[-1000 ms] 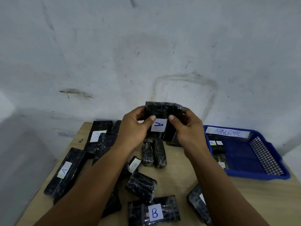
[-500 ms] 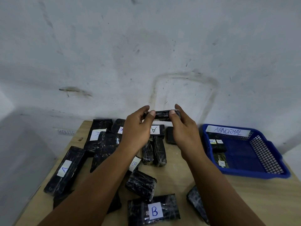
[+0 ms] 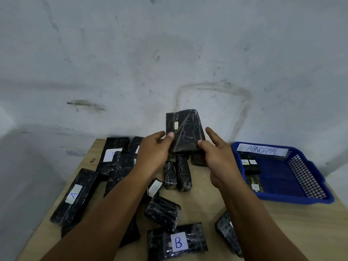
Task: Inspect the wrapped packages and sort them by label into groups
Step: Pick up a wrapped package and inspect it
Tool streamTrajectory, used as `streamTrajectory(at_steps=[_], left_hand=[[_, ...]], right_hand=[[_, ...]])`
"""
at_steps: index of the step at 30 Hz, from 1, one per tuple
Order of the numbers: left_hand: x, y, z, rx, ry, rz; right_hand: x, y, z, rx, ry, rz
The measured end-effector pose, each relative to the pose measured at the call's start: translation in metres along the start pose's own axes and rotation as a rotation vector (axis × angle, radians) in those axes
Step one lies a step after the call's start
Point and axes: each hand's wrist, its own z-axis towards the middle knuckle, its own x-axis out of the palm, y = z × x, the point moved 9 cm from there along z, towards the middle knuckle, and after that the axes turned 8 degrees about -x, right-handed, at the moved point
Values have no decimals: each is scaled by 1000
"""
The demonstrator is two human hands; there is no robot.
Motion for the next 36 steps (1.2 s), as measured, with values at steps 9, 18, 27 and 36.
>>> streamTrajectory(at_steps=[9, 18, 27, 36], left_hand=[[10, 15, 1, -40, 112, -89], [5, 11, 8, -33, 37, -199], [28, 27, 10, -50, 201, -192], [80, 82, 19, -123, 178, 108]], right_hand=[[-9, -8, 2, 54, -11, 25], [0, -18, -6, 74, 159, 20], [-13, -22, -2, -21, 171, 113], [-87, -53, -11, -337, -137, -299]])
